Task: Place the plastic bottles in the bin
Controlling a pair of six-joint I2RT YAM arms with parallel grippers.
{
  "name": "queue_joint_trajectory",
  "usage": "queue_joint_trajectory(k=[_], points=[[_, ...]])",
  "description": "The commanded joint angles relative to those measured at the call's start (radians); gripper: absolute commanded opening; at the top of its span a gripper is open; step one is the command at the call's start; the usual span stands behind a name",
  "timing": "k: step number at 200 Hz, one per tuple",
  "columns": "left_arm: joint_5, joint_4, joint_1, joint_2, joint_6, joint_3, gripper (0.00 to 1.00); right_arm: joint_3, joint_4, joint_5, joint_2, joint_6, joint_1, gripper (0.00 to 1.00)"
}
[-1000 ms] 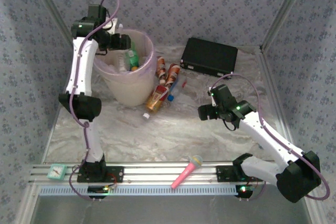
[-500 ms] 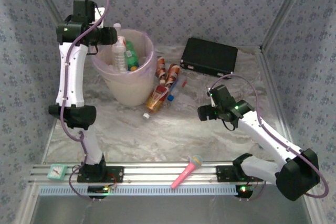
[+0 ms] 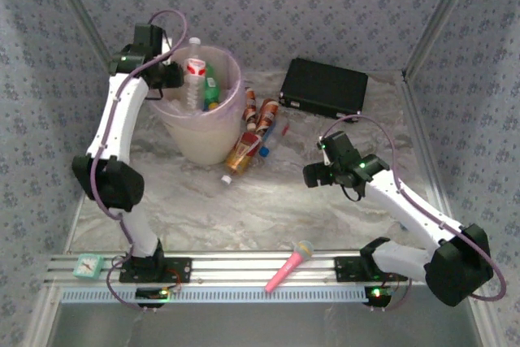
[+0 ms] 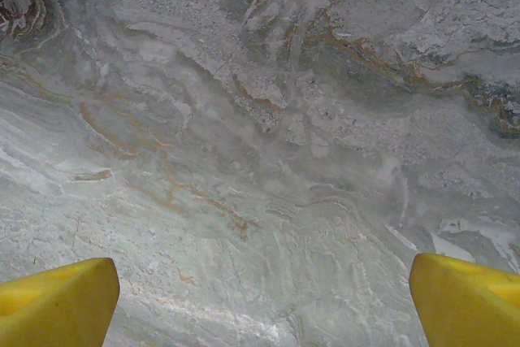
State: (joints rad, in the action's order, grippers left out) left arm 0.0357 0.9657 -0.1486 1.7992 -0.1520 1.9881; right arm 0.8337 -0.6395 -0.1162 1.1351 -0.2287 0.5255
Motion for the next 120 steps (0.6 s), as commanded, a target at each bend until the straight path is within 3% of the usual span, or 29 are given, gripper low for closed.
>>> queue_joint_trajectory(k=[1, 27, 59, 120], points=[[-0.025, 0.015, -0.016, -0.053, -0.01, -0.129, 0.34, 0.005, 0.003, 0.005, 0.007, -0.009, 0.009, 0.94], [-0.032, -0.009, -0.011, -0.103, -0.025, -0.117, 0.38, 0.016, 0.002, 0.004, 0.01, -0.008, 0.012, 0.94], [-0.051, -0.02, -0.01, -0.134, -0.072, -0.01, 0.53, 0.022, -0.002, -0.002, 0.011, -0.012, 0.02, 0.94], [-0.131, -0.135, -0.026, -0.124, -0.177, 0.022, 0.83, 0.038, -0.022, -0.017, 0.008, -0.01, 0.025, 0.94]])
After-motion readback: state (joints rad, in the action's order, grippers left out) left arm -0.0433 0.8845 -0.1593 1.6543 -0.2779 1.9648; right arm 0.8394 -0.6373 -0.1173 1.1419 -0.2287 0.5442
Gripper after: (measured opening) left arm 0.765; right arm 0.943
